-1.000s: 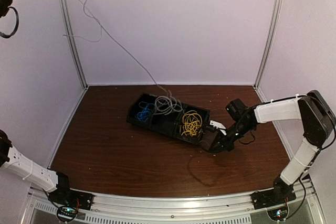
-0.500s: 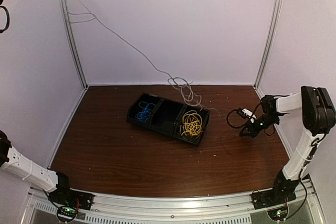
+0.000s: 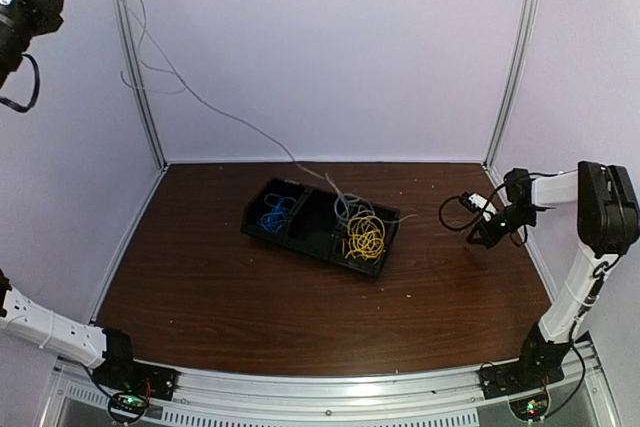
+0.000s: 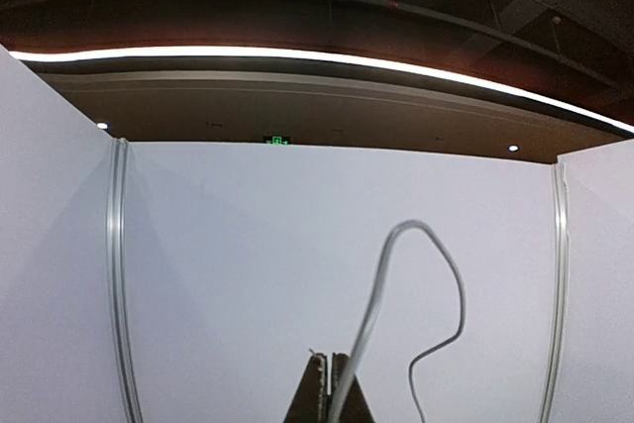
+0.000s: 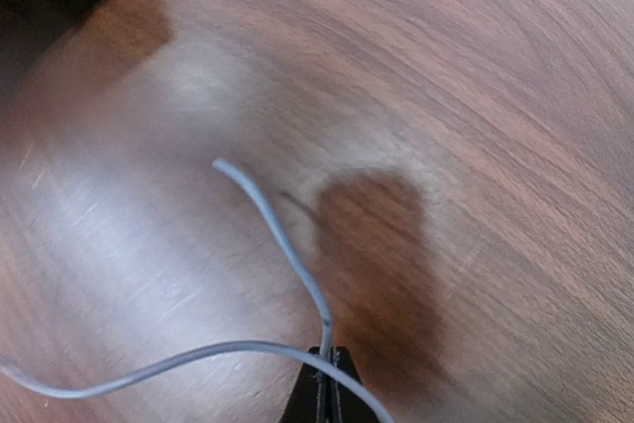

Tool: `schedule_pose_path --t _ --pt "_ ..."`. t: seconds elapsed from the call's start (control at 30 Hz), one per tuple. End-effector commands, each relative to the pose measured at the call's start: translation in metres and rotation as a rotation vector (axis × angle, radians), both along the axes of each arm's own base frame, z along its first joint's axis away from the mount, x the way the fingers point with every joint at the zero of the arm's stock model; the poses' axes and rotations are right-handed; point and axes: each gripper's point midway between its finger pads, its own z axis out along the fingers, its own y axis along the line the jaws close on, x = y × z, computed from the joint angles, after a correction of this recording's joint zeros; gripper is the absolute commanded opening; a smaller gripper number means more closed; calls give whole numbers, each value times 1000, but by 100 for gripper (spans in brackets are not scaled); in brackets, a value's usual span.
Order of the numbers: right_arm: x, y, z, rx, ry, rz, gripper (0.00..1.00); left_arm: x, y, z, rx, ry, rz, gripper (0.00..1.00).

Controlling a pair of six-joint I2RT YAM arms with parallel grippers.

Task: Untangle the cables

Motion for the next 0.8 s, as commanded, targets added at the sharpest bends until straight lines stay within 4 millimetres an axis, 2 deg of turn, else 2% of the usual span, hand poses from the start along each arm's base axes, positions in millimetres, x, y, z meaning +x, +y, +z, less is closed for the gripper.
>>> schedule_pose_path --t 0.0,0.1,0.23,0.27,0.37,0.43,0.53,0.6,0.7,0.77 --pt "-34 14 27 19 5 180 3 22 -58 -70 44 129 -105 0" --pt "-57 20 41 26 1 256 0 29 -91 -129 81 226 -203 0" --pt "-62 9 55 -42 -57 256 0 32 -118 -196 108 353 -301 0" --pt "-64 7 58 -63 -68 270 3 33 -123 -213 116 383 -317 0" --pt "-74 7 69 -98 -87 339 27 34 -133 -251 131 454 -342 0" --pt "-82 14 83 -103 -114 398 37 33 -136 -264 126 480 -363 0" --pt "-94 38 109 -111 -167 509 50 33 -136 -269 109 493 -375 0" --pt "-106 56 122 -118 -174 588 52 32 -132 -267 99 491 -369 0" --pt "-126 98 136 -76 -190 694 51 31 -126 -263 76 487 -368 0" --pt "-128 130 141 -41 -242 710 49 32 -123 -264 70 488 -358 0"
